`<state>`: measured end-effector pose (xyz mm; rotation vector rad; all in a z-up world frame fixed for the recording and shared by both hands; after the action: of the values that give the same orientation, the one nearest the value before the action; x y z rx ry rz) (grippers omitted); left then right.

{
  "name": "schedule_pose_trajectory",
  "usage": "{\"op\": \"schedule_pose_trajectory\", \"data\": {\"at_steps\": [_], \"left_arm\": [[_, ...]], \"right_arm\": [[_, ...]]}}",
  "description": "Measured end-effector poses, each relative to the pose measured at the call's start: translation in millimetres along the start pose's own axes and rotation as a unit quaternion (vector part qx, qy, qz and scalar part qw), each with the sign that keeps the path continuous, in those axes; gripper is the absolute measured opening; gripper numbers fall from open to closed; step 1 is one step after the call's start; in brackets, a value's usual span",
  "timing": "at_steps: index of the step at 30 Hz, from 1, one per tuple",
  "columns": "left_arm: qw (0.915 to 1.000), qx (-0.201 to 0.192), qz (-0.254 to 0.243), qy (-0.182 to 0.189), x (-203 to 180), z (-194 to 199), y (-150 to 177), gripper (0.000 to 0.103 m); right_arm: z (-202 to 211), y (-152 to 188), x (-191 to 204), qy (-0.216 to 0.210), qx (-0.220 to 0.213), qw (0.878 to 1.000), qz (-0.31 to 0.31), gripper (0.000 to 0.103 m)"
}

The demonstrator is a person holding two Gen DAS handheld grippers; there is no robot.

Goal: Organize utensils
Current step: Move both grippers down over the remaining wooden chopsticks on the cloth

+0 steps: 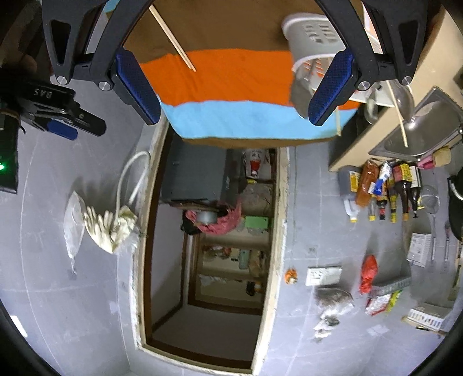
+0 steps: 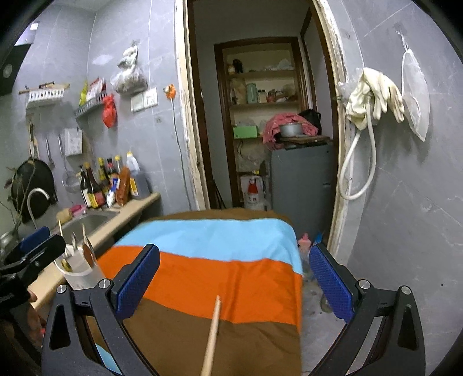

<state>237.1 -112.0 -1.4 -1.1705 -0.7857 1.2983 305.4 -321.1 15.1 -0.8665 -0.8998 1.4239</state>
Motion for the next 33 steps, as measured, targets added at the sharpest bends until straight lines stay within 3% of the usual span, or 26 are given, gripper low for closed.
{"op": "schedule_pose_trajectory", "data": {"at_steps": [9, 11, 13, 17, 25, 28, 33], "left_arm": [[0.9969, 0.073, 0.023, 0.016, -15.0, -29.8, 38.5, 0.103], [0.9954, 0.09, 0.028, 0.015, -15.3, -38.1, 49.8, 0.103], [0.9932, 0.11, 0.036, 0.014, -13.7, -47.5, 60.6, 0.103], [0.986, 0.149, 0.075, 0.002, -3.4, -70.3, 81.9, 0.103], [0.9739, 0.199, 0.108, -0.014, 12.8, -108.6, 110.2, 0.102], [0.9693, 0.216, 0.111, -0.036, 20.2, -118.7, 117.4, 0.102], [0.9635, 0.229, 0.128, -0.052, 30.0, -127.0, 124.8, 0.102]], "right_arm": [[-34.6, 38.5, -27.6, -0.03, 0.062, 0.997, -0.016, 0.1], [-42.4, 48.0, -27.2, -0.036, 0.076, 0.996, -0.012, 0.093], [-50.1, 61.3, -25.6, -0.042, 0.093, 0.995, -0.005, 0.076], [-71.5, 88.9, -20.1, -0.066, 0.137, 0.988, -0.006, 0.067], [-109.4, 131.5, -3.7, -0.096, 0.193, 0.976, -0.004, 0.035], [-120.8, 145.0, 5.3, -0.112, 0.213, 0.971, -0.008, 0.025], [-129.4, 160.3, 20.7, -0.142, 0.238, 0.961, -0.013, 0.021]]}}
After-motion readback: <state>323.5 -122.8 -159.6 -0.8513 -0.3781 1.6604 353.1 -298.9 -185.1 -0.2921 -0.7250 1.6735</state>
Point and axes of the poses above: each gripper's, at about its wrist camera, not at the fingertips, and z roughly against the way its jaws point, x to its left, y to its underside, the point moved 5 cm from there along -z, roughly the way its jaws point, and after that the axes turned 13 degrees about y, right-handed, at the moved point
